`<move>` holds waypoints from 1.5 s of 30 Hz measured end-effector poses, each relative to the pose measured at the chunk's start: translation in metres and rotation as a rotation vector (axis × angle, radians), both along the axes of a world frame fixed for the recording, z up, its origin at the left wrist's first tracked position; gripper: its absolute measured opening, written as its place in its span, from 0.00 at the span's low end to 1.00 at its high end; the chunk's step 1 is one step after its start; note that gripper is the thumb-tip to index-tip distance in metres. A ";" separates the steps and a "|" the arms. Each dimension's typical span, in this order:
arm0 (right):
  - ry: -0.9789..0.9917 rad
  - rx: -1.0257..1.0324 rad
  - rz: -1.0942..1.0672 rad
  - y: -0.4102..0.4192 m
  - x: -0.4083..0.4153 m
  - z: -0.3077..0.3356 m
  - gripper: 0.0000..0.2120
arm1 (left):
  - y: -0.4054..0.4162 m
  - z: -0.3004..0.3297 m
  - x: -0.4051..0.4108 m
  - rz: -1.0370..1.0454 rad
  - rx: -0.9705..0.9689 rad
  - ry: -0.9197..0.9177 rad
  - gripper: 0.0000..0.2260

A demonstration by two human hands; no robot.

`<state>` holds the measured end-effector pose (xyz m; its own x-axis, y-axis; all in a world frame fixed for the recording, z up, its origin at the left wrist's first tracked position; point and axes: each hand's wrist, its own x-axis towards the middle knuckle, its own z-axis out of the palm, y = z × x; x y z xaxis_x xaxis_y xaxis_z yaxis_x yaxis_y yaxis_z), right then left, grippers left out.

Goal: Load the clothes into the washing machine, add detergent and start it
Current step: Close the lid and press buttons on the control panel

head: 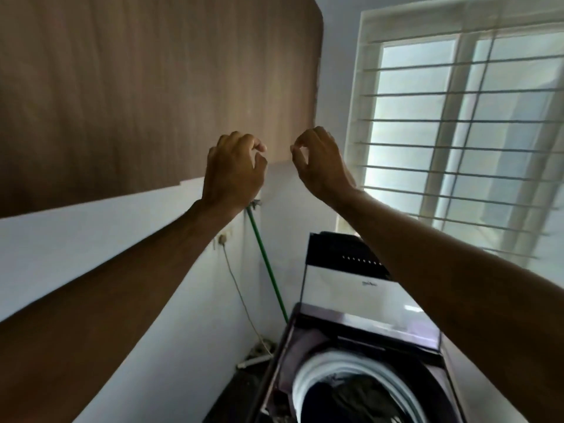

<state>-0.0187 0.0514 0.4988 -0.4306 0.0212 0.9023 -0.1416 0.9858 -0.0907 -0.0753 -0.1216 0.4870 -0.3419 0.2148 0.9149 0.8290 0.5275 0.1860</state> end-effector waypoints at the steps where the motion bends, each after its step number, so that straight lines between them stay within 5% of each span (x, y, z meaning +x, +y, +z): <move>1: -0.009 0.003 -0.027 0.010 0.007 -0.005 0.08 | 0.008 -0.004 0.000 -0.028 -0.009 -0.020 0.09; 13: -0.095 -0.041 -0.263 0.139 0.071 -0.068 0.07 | 0.156 -0.061 0.012 -0.397 -0.154 -0.212 0.18; 28: -0.339 -0.251 -0.318 0.279 0.055 -0.146 0.10 | 0.297 -0.132 -0.017 -0.449 -0.457 -0.422 0.10; 45: -0.771 -0.339 -0.406 0.364 -0.016 -0.201 0.21 | 0.409 -0.184 -0.092 -0.423 -0.718 -0.576 0.17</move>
